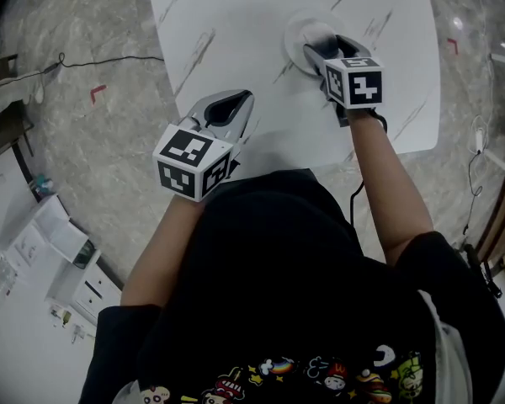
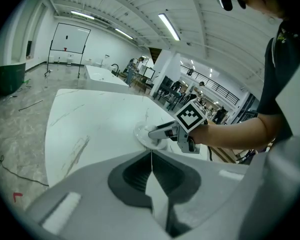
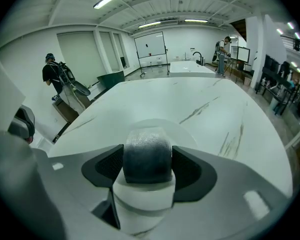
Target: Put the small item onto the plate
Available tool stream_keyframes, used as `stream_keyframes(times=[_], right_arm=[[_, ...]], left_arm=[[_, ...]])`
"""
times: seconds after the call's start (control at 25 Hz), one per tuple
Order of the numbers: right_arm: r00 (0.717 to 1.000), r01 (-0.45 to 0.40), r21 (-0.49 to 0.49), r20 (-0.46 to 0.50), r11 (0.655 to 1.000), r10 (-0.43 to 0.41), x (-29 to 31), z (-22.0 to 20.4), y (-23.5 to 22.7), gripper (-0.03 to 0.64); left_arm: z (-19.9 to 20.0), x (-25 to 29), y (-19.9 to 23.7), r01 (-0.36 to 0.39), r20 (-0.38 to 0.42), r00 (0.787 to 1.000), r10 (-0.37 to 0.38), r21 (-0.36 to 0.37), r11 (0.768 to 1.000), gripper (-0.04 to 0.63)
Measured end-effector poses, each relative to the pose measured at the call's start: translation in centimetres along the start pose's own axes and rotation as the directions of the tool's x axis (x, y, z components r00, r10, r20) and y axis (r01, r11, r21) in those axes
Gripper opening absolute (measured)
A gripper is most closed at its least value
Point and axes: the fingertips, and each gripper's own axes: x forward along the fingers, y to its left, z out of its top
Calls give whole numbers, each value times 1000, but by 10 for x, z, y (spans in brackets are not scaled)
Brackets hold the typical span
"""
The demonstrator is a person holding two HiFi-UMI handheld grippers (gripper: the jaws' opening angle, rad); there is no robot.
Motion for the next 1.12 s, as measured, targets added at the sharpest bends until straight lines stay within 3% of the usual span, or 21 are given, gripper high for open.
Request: stream_keyframes(times=[0.6,1.12], right_arm=[[999,15,-85,-44,996,-19,12,3,0,327],[999,9,-74,-31,997,-12,12,2,0,334]], left_arm=[[0,0,1,-14,14,1000,15,-15,1000,0],[2,0,0,-14,8,1000,14,1,1000,0]])
